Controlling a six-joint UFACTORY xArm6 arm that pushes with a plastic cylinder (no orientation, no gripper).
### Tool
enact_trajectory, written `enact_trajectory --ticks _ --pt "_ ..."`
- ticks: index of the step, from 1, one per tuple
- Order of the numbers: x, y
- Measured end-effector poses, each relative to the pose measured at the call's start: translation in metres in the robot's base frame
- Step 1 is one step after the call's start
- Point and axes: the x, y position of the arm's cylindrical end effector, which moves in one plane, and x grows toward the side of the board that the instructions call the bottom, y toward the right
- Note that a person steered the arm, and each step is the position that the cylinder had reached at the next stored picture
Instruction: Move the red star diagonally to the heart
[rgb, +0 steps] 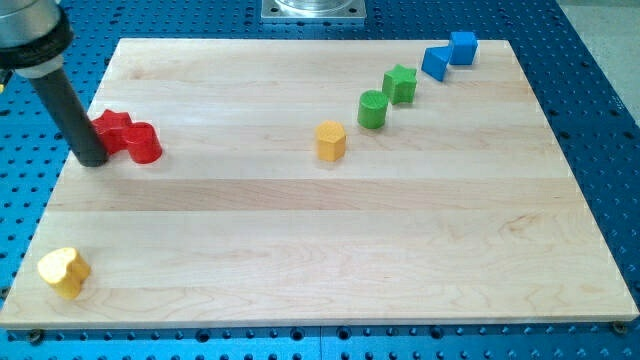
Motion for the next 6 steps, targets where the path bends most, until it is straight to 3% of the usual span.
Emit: enact_trajectory --ticks 1,2,3,4,6 --pt "0.019 0.043" --pt "0.020 -0.044" --pt "-0.013 -0.046" --pt "-0.076 -0.031" --pt "0.031 0.095"
